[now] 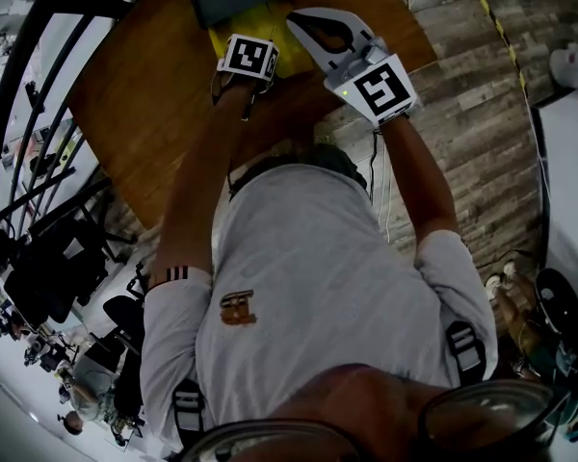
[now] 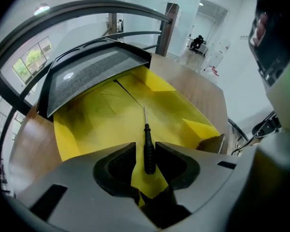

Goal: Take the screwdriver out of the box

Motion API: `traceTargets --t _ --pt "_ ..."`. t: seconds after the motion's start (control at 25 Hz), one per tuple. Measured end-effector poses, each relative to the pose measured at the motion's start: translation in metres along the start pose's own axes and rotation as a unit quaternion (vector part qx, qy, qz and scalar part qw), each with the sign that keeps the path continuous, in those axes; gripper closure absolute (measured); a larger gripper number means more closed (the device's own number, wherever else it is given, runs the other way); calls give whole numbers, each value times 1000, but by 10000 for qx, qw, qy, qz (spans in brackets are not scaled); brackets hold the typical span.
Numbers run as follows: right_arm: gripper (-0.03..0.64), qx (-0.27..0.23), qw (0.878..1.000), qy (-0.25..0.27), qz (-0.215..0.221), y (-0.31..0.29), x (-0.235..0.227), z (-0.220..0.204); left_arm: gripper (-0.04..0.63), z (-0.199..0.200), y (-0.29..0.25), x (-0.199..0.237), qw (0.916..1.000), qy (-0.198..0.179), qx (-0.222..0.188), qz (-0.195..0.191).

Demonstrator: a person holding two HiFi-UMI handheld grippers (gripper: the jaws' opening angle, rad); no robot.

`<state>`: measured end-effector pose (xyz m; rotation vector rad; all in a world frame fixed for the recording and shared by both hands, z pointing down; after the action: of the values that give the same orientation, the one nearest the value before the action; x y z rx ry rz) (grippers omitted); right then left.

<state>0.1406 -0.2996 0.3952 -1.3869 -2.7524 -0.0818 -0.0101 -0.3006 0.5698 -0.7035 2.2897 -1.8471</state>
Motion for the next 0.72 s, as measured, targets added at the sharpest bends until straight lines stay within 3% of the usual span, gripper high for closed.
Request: traceTargets --t 0.16,0.28,0.72 --pt "584 -41 10000 -13 -6 2 -5 -5 465 1 -2 1 10000 -51 61 23" --pt "584 -21 10000 -45 -21 4 -6 -8 515 2 -3 -1 9999 -83 66 14" --pt "584 194 9993 -259 -168 9 1 -6 518 -6 5 0 9995 -134 -187 -219"
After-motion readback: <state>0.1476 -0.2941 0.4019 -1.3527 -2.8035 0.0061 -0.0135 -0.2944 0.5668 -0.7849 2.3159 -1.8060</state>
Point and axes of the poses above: the fingertips, and each gripper's own axes: y backward along the fingers, x to its left, z out of its top, the point moved 7 cm from there along y, backward along the fingers, and after that the axes turned 6 degrees about -z, right-handed, at the moved point
